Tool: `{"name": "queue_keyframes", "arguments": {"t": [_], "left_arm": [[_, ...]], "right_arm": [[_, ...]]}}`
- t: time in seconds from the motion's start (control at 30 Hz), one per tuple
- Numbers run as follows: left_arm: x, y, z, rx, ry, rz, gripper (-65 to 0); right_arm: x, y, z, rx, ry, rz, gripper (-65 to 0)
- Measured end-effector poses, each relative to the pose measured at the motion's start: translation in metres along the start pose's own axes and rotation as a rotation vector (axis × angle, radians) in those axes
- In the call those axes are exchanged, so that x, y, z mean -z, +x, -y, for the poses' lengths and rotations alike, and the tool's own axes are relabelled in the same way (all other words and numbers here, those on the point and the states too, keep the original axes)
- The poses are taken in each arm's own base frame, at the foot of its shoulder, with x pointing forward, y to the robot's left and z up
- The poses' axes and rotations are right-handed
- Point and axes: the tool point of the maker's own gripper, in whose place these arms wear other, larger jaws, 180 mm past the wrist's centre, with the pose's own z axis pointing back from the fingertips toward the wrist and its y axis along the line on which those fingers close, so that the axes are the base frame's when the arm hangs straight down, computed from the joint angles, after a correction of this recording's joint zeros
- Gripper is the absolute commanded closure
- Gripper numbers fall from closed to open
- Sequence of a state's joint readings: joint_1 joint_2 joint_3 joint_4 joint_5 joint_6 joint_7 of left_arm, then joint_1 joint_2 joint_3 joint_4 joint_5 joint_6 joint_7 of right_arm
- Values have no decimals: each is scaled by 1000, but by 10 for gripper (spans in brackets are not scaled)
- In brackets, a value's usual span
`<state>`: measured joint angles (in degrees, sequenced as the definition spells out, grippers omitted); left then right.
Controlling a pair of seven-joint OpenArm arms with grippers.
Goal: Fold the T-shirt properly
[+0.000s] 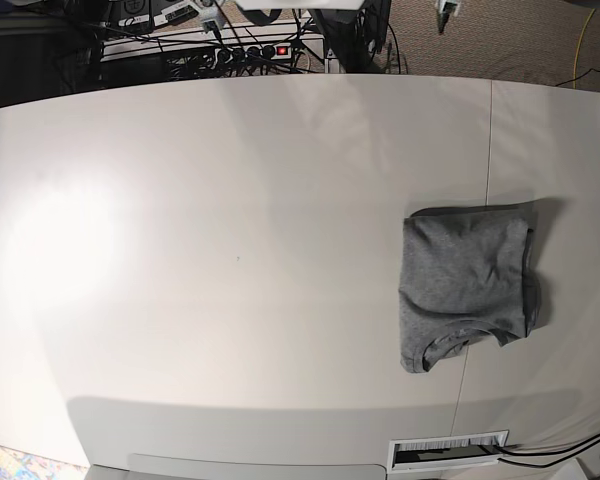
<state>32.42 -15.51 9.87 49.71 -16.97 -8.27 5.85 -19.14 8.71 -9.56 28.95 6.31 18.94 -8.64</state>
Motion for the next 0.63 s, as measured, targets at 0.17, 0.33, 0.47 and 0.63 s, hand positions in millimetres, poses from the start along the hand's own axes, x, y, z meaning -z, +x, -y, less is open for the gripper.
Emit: {"name": "queue_keyframes", "arguments": {"t": [0.17, 0.33, 0.47, 0.63], "left_arm": [[21, 11, 29, 9, -14, 26, 0], [30, 24, 36, -2, -14, 36, 0], [32, 32, 39, -3, -18, 50, 0], [32, 37, 38, -2, -17, 58, 0]], "right_arm": [[12, 7, 14, 113, -205, -37, 0], [17, 16, 0, 152, -247, -73, 0], [18, 14, -5, 157, -245, -76, 0], [18, 13, -3, 181, -250, -70, 0]]}}
